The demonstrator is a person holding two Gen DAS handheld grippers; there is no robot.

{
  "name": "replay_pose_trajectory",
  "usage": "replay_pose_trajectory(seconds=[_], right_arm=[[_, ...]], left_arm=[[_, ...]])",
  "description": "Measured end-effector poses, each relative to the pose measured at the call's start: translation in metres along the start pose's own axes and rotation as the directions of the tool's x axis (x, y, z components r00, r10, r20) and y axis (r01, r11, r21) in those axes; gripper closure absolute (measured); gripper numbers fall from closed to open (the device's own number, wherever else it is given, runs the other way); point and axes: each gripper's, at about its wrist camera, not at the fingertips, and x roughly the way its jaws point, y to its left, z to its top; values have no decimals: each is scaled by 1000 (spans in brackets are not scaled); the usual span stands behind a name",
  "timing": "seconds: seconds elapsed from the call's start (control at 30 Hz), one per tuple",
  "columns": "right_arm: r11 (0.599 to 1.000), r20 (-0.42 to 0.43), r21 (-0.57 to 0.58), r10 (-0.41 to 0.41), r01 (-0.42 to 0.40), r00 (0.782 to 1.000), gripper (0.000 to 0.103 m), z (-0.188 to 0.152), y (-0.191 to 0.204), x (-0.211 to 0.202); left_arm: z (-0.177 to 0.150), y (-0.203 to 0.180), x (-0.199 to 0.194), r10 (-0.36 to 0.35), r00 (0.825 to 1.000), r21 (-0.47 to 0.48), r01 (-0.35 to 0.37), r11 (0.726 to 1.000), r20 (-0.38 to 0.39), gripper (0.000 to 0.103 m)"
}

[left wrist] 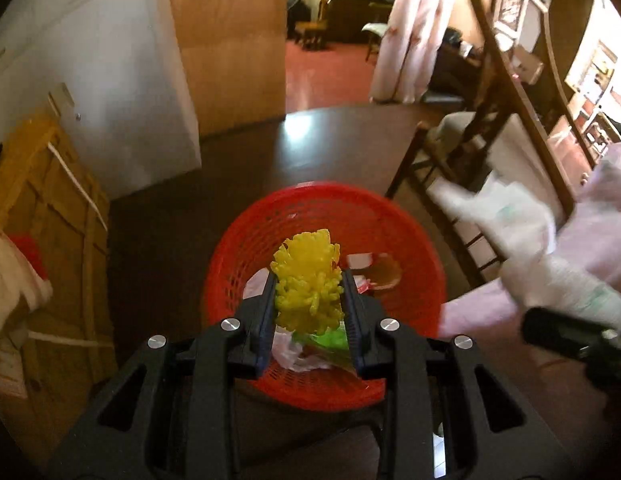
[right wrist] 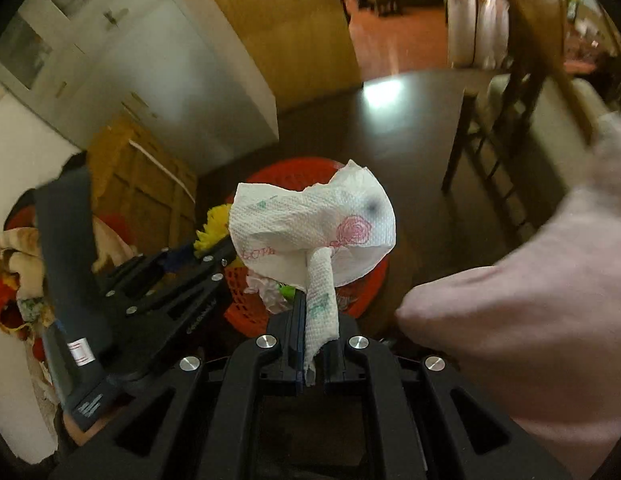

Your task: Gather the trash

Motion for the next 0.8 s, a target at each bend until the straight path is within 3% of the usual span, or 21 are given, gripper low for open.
replay_pose_trajectory(seconds=[0.13, 0.33, 0.4, 0.5, 0.8], right_arm=[[999, -30, 20, 28, -27, 999, 95, 7, 1, 27], [999, -44, 16, 34, -34, 998, 92, 7, -6, 48], [1000, -38, -1, 0, 0, 999, 70, 7, -6, 51], [999, -14, -3, -40, 40, 999, 51, 8, -14, 49], [999, 52, -9, -35, 35, 998, 45, -14, -23, 7]], left_arm=[[-2, 14, 30, 0, 998, -28, -2, 1000, -70, 72], [-2, 21, 40, 2, 995, -44, -6, 999, -96, 72], [-4, 19, 45, 5, 995, -43, -9, 999, -101, 72], [-6, 18, 47, 40, 994, -42, -45, 998, -103, 69], [-10, 21, 27, 48, 995, -68, -54, 996, -87, 40]])
